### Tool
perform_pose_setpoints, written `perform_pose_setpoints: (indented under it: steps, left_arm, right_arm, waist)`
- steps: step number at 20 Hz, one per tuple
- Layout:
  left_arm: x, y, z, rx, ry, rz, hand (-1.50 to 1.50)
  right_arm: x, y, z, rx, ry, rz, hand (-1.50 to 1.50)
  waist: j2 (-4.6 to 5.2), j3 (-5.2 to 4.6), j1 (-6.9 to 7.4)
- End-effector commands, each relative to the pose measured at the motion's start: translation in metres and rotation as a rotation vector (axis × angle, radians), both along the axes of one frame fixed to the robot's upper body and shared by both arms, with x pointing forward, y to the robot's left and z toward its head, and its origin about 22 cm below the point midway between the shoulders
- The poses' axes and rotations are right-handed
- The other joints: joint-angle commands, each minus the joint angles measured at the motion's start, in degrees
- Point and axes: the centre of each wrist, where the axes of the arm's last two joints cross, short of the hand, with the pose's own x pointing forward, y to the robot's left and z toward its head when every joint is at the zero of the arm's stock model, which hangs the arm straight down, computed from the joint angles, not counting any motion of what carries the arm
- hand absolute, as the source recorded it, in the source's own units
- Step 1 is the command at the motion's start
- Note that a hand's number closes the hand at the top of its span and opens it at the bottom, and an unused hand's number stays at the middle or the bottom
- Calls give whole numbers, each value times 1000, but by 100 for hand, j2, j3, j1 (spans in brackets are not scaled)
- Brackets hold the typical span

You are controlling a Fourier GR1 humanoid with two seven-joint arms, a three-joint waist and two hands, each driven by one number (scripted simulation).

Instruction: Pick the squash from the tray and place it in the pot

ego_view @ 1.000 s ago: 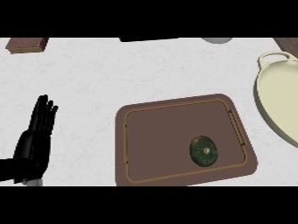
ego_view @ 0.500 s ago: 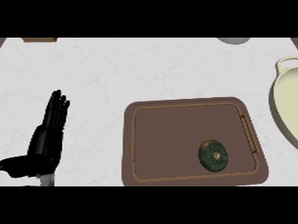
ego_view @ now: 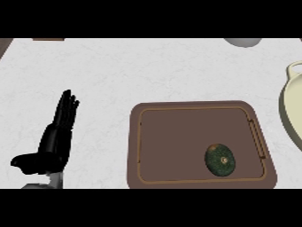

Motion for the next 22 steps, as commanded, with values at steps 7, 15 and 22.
perform_pose_setpoints:
  steps: [7, 15, 22]
  left_arm:
    - [0, -2, -7, -4, -4, 8, 0]
    - [-3, 14, 12, 0, 6, 4, 0]
    - [8, 10, 11, 6, 5, 0, 0]
  right_arm:
    - [66, 38, -13, -31, 171, -46, -150]
    - [94, 45, -21, -16, 184, -57, -150]
    - [124, 43, -29, -24, 192, -66, -150]
  waist:
    - [-66, 22, -15]
    - [-84, 25, -38]
    - [-80, 24, -40]
